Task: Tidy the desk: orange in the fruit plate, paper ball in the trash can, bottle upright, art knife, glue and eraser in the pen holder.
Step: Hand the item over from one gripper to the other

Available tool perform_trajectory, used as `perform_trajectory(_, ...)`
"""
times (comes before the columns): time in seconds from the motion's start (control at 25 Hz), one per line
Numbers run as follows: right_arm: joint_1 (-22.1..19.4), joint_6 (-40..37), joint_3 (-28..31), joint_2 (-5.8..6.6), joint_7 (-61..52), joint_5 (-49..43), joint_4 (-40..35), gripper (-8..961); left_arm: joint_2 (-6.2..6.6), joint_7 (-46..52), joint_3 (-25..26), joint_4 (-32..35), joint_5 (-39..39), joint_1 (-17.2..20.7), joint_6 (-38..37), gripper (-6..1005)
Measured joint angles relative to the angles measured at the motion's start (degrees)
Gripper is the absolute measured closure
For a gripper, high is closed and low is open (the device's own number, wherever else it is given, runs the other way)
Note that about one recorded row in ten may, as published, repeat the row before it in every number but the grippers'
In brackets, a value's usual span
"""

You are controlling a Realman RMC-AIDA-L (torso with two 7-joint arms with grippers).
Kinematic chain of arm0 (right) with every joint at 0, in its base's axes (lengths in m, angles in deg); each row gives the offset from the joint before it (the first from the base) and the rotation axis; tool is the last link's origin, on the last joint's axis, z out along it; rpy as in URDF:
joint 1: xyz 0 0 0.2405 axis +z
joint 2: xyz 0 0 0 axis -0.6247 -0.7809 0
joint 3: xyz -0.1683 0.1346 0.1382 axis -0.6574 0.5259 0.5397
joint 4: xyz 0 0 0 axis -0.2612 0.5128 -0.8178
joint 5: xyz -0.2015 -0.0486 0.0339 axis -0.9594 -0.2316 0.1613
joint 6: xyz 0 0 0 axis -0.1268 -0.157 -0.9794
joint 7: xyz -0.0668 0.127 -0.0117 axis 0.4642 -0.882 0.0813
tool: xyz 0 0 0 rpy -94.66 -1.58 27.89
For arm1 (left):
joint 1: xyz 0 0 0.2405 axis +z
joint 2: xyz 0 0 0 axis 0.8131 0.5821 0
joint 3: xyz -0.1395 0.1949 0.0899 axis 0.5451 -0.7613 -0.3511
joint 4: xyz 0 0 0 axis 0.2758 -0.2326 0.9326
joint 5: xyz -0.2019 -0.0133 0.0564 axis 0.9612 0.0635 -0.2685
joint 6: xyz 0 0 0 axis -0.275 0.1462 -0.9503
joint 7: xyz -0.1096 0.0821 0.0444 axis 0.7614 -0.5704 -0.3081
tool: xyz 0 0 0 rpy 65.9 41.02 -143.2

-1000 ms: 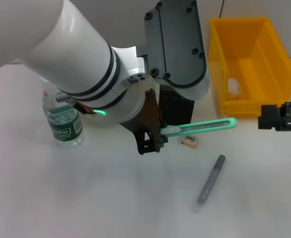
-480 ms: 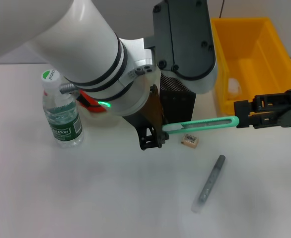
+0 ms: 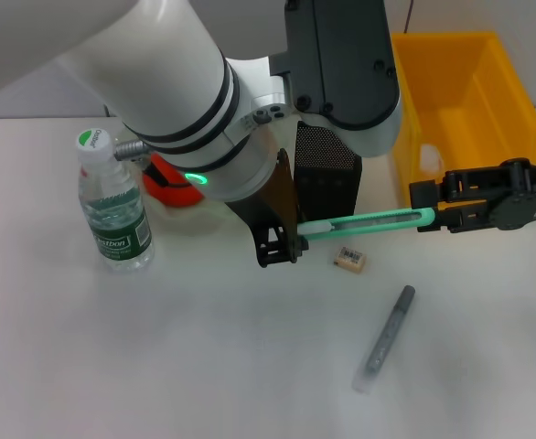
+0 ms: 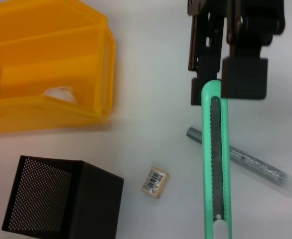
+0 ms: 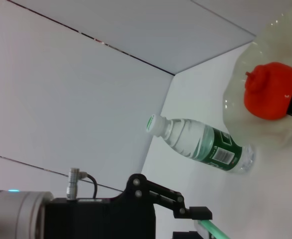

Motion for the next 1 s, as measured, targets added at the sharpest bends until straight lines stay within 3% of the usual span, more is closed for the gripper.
perform_trajectory(1.0,1.2,1.9,-1.5,-0.83,-0.2,-0.6,-0.4,283,0.00,0.0,0.2,-0.1,0.0,-0.7,-0.5,802)
